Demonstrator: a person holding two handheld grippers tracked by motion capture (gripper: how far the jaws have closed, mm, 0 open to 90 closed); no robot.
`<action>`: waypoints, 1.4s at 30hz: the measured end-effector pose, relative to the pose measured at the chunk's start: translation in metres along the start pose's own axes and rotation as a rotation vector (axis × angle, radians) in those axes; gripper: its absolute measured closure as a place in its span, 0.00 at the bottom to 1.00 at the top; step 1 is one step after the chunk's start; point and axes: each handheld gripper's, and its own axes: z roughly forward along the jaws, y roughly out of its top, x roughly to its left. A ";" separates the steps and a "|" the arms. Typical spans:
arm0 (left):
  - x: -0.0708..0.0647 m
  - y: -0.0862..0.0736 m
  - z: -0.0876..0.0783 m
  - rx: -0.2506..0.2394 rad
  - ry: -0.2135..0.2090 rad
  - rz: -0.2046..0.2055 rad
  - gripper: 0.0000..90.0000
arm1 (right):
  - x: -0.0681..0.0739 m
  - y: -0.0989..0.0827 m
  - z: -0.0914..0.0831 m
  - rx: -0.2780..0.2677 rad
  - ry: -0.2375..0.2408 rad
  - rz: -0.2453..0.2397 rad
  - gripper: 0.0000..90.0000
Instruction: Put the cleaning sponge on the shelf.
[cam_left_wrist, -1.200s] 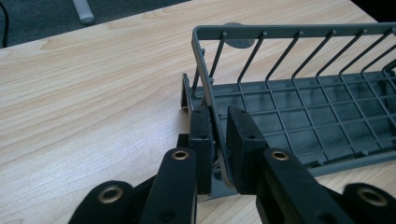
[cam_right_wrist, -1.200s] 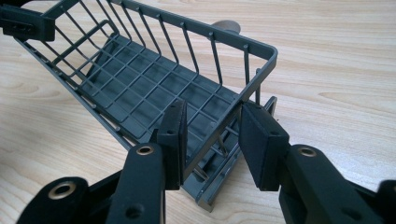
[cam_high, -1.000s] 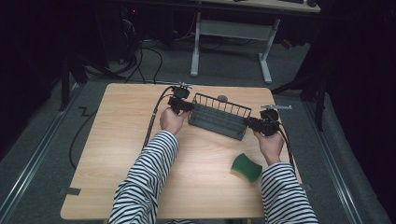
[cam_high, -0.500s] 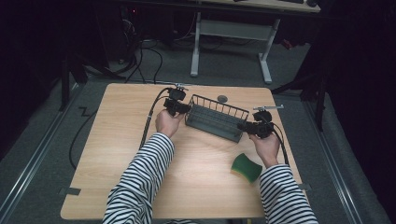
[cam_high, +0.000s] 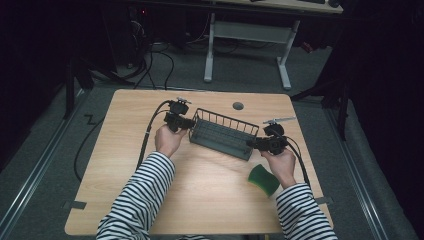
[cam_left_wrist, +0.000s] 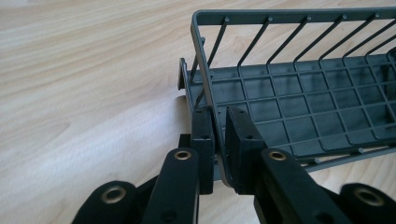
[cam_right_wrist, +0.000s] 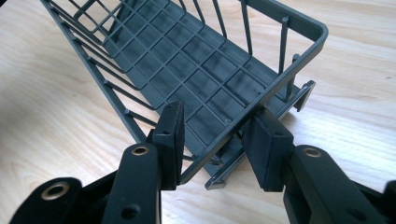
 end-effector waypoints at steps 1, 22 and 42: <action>0.001 -0.003 -0.003 -0.001 0.001 -0.007 0.91 | 0.003 -0.001 0.000 0.003 0.003 -0.003 0.67; -0.004 -0.023 -0.018 0.000 0.021 -0.036 0.91 | 0.022 -0.013 -0.004 0.002 0.001 -0.016 0.66; -0.003 -0.017 -0.013 -0.004 0.053 -0.037 0.85 | 0.016 -0.012 -0.005 -0.027 -0.035 0.002 0.36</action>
